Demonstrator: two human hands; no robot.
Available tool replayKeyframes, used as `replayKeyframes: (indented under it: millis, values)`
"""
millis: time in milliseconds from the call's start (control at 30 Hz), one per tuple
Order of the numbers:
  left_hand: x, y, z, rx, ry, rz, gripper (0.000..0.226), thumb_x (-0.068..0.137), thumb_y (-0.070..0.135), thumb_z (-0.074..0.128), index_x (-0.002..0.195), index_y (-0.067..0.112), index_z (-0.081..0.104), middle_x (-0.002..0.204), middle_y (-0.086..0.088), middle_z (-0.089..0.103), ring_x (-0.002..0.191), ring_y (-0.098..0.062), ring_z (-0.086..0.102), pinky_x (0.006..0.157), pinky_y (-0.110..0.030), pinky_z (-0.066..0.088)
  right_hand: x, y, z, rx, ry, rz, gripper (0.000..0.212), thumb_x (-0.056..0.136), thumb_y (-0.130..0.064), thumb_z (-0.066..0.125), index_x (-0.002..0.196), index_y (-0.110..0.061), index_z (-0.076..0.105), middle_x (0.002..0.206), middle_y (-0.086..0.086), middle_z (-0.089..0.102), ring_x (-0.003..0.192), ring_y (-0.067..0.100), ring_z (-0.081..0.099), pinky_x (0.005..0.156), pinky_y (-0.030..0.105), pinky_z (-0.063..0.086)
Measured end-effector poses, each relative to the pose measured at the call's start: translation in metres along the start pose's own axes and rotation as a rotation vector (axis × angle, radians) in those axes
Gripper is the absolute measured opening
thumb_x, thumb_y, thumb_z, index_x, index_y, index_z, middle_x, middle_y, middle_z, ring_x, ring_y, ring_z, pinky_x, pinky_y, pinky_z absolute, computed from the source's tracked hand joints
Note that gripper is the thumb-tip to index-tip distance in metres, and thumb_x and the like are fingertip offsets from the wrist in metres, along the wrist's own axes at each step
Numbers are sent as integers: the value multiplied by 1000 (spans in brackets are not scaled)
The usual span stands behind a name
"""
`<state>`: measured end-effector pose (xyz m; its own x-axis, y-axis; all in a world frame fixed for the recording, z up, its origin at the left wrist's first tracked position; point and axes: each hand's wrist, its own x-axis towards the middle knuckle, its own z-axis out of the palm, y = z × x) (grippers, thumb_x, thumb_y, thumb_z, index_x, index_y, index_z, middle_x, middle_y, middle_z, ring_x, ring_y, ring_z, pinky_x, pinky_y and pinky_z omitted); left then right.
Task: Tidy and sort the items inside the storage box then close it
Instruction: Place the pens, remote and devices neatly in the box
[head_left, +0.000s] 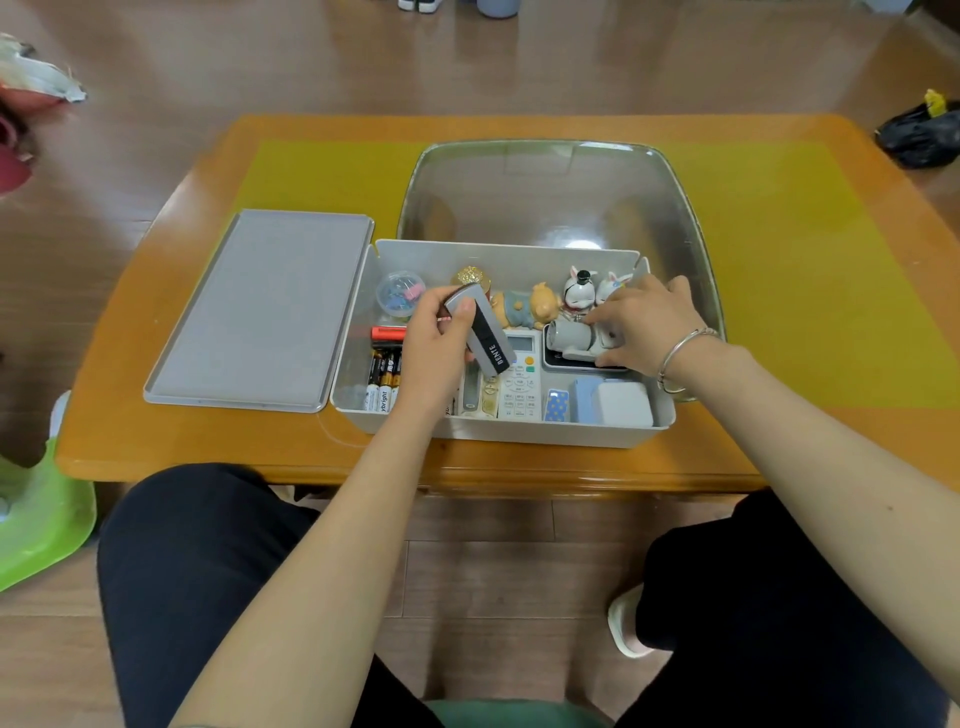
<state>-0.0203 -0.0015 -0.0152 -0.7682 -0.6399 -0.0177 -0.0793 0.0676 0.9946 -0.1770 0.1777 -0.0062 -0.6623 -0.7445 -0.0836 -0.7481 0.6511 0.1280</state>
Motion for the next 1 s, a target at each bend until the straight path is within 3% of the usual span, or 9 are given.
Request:
replayKeyframes:
  millis: [200,333,433,533,600,667,800,900,1000]
  values:
    - [0,0,1,-32,-25,-13,12,98,15,53,110,18,55,103,2,64,88,-2,67,64,-18,55,-6,-1,-5,91,93,36,47,77,-51,67,120,-33,60,118,-4,60,112,25,44,85,40,28]
    - [-4,5,9,-90,-115,-36,12,98,9,50,106,18,51,107,-1,66,93,-5,68,68,-17,55,-13,-9,-19,422,260,-24,27,88,-44,57,107,-28,70,94,-4,70,89,22,58,74,31,35]
    - [-8,11,19,-146,-229,-37,14,99,4,45,104,17,47,110,-3,65,97,-8,67,74,-19,55,-18,-24,-29,594,190,-168,27,85,-41,62,106,-25,70,80,-8,67,67,8,53,60,19,37]
    - [-9,12,24,-171,-329,-40,14,100,5,44,105,17,47,111,-2,64,100,-7,66,80,-25,56,-19,-24,-30,596,182,-174,24,83,-33,68,106,-23,69,77,-10,63,62,-3,48,58,9,31]
    - [-9,13,24,-34,-342,-20,18,98,10,51,112,20,45,109,6,60,94,-4,65,74,-23,56,-19,-17,-28,539,166,-130,25,83,-35,68,105,-23,69,83,-4,68,63,5,48,61,20,37]
    - [-8,12,22,298,-354,49,34,95,20,57,124,23,41,102,12,54,87,-4,61,69,-20,52,-20,-11,-25,427,140,-98,24,83,-38,66,103,-25,69,86,-2,70,66,13,48,62,26,37]
    - [-14,9,23,817,-478,113,30,97,30,48,126,22,44,85,4,59,82,-17,60,67,-34,47,-21,-8,-20,201,47,-59,23,85,-43,61,96,-25,69,91,0,68,80,24,60,66,32,49]
    - [-21,8,30,975,-587,82,27,97,38,38,119,26,48,97,-2,63,84,-20,56,63,-32,39,-22,-8,-18,115,13,-26,23,85,-45,60,98,-28,69,91,0,68,83,25,61,62,27,44]
    - [-26,6,36,1027,-697,79,34,96,39,36,126,31,50,116,-5,62,95,-22,53,74,-33,38,-21,-9,-19,49,-27,-27,20,86,-42,60,99,-29,69,91,0,68,86,24,61,64,26,39]
